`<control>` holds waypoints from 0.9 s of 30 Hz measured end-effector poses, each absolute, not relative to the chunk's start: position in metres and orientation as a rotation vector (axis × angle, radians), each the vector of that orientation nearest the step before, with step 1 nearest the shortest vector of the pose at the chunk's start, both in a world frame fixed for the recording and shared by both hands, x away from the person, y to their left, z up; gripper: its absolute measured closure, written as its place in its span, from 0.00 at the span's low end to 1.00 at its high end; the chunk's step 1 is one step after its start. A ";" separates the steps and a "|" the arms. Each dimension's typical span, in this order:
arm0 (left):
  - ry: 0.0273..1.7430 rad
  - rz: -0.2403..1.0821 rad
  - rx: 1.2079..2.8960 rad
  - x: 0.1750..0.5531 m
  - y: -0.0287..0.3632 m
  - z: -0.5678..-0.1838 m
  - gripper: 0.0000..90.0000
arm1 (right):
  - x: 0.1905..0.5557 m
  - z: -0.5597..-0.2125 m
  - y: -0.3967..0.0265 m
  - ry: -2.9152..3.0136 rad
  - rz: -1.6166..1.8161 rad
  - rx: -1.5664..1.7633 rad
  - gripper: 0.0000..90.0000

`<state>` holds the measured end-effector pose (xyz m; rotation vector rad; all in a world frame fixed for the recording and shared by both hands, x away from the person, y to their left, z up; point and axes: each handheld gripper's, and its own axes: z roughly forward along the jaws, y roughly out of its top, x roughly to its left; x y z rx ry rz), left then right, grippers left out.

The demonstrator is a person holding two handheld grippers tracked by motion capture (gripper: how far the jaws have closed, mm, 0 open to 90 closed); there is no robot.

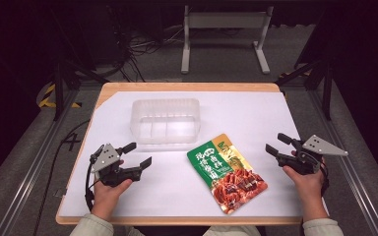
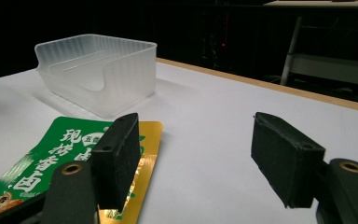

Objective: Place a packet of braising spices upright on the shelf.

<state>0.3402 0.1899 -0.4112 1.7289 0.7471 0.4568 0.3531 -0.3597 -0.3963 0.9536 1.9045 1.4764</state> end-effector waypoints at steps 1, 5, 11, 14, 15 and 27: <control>0.747 0.452 1.720 0.341 0.189 -0.411 0.26 | 0.353 -0.397 -0.360 1.905 1.474 0.955 0.36; 0.732 0.428 1.721 0.341 0.182 -0.407 0.26 | 0.353 -0.398 -0.362 1.904 1.469 0.960 0.35; 0.699 0.404 1.722 0.342 0.170 -0.402 0.25 | 0.352 -0.400 -0.365 1.905 1.462 0.967 0.35; 0.675 0.384 1.732 0.343 0.161 -0.399 0.25 | 0.350 -0.400 -0.367 1.904 1.452 0.972 0.35; 0.668 0.369 1.737 0.344 0.158 -0.399 0.24 | 0.350 -0.401 -0.368 1.905 1.450 0.972 0.34; 0.627 0.264 1.724 0.356 0.127 -0.393 0.22 | 0.349 -0.408 -0.374 1.920 1.425 0.990 0.34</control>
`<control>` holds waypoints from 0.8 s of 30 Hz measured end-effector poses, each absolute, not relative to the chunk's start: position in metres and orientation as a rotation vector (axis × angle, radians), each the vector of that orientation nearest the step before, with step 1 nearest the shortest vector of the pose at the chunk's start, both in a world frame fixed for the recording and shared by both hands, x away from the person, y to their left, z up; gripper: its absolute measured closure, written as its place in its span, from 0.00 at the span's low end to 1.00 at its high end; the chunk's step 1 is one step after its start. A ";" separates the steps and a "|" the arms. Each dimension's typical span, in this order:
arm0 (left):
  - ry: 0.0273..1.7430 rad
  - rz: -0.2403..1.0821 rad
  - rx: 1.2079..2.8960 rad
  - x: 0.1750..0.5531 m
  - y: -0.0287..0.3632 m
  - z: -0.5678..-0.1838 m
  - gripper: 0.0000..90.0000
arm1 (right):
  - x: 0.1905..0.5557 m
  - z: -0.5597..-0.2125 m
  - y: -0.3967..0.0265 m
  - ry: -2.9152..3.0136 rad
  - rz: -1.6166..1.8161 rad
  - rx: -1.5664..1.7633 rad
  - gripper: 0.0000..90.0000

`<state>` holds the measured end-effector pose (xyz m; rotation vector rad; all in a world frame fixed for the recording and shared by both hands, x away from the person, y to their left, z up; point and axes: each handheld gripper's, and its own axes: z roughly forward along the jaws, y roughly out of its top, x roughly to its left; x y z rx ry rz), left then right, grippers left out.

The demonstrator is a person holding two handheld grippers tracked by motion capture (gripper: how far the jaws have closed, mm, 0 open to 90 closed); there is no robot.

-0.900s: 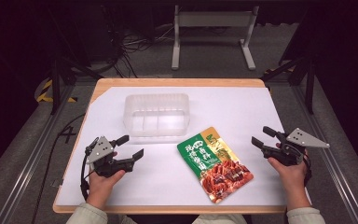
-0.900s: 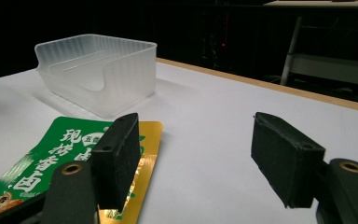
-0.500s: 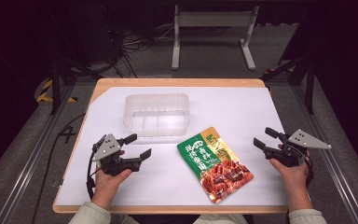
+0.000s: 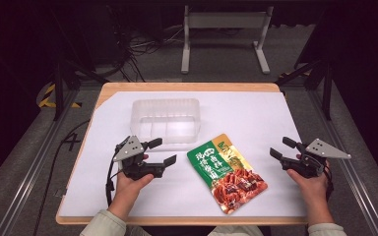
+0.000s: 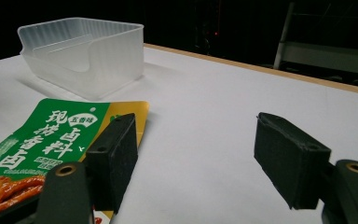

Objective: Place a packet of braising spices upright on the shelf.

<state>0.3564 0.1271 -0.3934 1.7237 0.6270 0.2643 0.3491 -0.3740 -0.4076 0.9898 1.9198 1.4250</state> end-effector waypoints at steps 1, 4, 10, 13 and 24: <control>0.620 0.259 1.728 0.357 0.123 -0.393 0.22 | 0.349 -0.408 -0.374 1.922 1.424 0.988 0.34; 0.609 0.240 1.741 0.360 0.111 -0.391 0.22 | 0.348 -0.409 -0.373 1.927 1.421 0.998 0.34; 0.582 0.196 1.779 0.369 0.086 -0.394 0.20 | 0.343 -0.411 -0.376 1.918 1.408 1.005 0.34; 0.582 0.178 1.787 0.375 0.076 -0.398 0.19 | 0.340 -0.412 -0.379 1.916 1.399 1.011 0.34; 0.639 0.133 1.794 0.395 0.053 -0.409 0.17 | 0.334 -0.418 -0.388 1.908 1.396 1.061 0.33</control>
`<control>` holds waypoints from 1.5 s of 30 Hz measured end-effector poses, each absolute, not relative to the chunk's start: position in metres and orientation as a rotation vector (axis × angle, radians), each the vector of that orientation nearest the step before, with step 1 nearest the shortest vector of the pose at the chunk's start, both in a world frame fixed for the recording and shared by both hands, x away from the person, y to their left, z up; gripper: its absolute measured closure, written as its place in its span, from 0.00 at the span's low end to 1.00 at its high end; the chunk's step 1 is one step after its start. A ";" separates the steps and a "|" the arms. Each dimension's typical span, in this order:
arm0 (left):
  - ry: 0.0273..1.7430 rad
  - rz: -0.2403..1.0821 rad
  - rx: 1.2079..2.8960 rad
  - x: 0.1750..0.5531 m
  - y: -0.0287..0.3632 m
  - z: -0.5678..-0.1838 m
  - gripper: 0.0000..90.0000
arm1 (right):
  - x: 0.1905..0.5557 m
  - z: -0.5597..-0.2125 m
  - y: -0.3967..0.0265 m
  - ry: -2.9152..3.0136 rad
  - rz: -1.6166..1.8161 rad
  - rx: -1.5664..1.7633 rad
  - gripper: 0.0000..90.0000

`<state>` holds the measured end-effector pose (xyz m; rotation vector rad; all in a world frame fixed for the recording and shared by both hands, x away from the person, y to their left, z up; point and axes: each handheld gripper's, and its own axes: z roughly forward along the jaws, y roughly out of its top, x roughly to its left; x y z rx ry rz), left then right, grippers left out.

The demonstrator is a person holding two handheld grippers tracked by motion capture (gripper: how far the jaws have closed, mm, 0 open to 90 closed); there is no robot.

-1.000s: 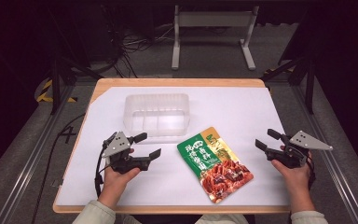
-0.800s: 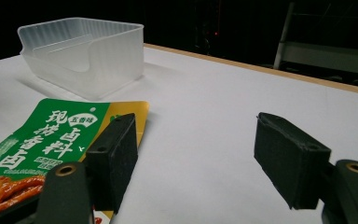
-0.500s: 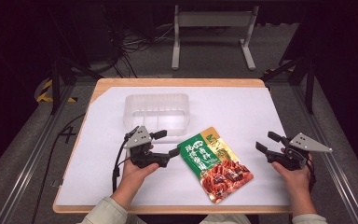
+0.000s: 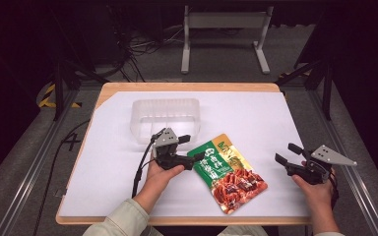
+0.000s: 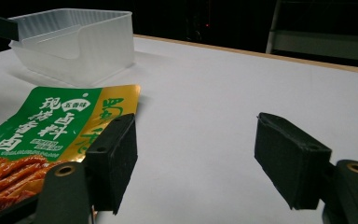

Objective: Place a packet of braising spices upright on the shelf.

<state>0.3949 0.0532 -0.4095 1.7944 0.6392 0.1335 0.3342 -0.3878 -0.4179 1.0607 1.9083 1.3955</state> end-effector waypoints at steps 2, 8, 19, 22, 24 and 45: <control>0.654 0.135 1.795 0.398 0.051 -0.412 0.17 | 0.334 -0.419 -0.387 1.909 1.395 1.063 0.33; 0.683 0.118 1.832 0.405 0.045 -0.420 0.17 | 0.332 -0.420 -0.387 1.917 1.386 1.064 0.33; 0.776 0.079 1.949 0.413 0.037 -0.436 0.15 | 0.325 -0.421 -0.391 1.915 1.375 1.078 0.32; 0.793 0.083 1.997 0.413 0.036 -0.439 0.15 | 0.325 -0.421 -0.391 1.916 1.374 1.077 0.32; 0.808 0.085 2.020 0.414 0.036 -0.441 0.15 | 0.325 -0.421 -0.390 1.919 1.373 1.077 0.32; 0.854 -0.003 2.106 0.417 0.037 -0.451 0.17 | 0.328 -0.423 -0.386 1.950 1.352 1.072 0.32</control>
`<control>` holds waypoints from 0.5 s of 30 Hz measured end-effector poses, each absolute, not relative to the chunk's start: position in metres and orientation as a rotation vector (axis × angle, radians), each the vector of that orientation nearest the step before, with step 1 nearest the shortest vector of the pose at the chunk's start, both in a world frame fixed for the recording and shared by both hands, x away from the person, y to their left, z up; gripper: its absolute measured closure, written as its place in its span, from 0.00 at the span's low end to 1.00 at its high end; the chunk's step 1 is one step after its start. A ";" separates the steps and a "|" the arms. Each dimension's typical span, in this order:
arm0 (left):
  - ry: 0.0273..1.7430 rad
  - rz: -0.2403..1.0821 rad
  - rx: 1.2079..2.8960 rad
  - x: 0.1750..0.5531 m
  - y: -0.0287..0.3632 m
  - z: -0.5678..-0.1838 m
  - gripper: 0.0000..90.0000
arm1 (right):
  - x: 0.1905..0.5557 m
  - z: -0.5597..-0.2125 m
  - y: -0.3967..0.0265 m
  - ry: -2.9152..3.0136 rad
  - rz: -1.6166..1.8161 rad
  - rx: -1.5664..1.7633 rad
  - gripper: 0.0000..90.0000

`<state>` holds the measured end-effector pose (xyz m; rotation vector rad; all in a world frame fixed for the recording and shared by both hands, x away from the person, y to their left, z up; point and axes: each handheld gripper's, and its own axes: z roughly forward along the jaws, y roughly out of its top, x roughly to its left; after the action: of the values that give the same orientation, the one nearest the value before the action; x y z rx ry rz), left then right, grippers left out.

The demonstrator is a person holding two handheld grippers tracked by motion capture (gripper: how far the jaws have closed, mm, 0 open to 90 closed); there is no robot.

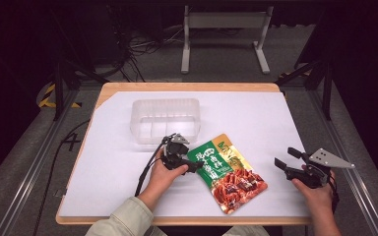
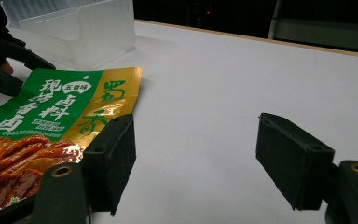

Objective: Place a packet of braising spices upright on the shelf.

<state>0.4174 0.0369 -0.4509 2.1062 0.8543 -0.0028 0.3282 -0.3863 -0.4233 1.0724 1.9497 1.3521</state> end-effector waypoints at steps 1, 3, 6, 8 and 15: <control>0.851 -0.008 2.105 0.418 0.037 -0.451 0.17 | 0.328 -0.423 -0.386 1.948 1.352 1.072 0.32; 0.846 -0.025 2.104 0.417 0.038 -0.451 0.19 | 0.328 -0.423 -0.387 1.950 1.350 1.071 0.32; 0.837 -0.051 2.095 0.417 0.038 -0.451 0.22 | 0.328 -0.424 -0.386 1.952 1.352 1.071 0.32; 0.826 -0.070 2.092 0.417 0.038 -0.451 0.22 | 0.329 -0.424 -0.386 1.952 1.350 1.075 0.32; 0.814 -0.103 2.068 0.417 0.038 -0.451 0.24 | 0.329 -0.425 -0.386 1.956 1.345 1.076 0.32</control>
<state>0.4166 0.0384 -0.4513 2.0684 0.8141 -0.1028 0.3291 -0.3858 -0.4252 1.0764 1.9560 1.3451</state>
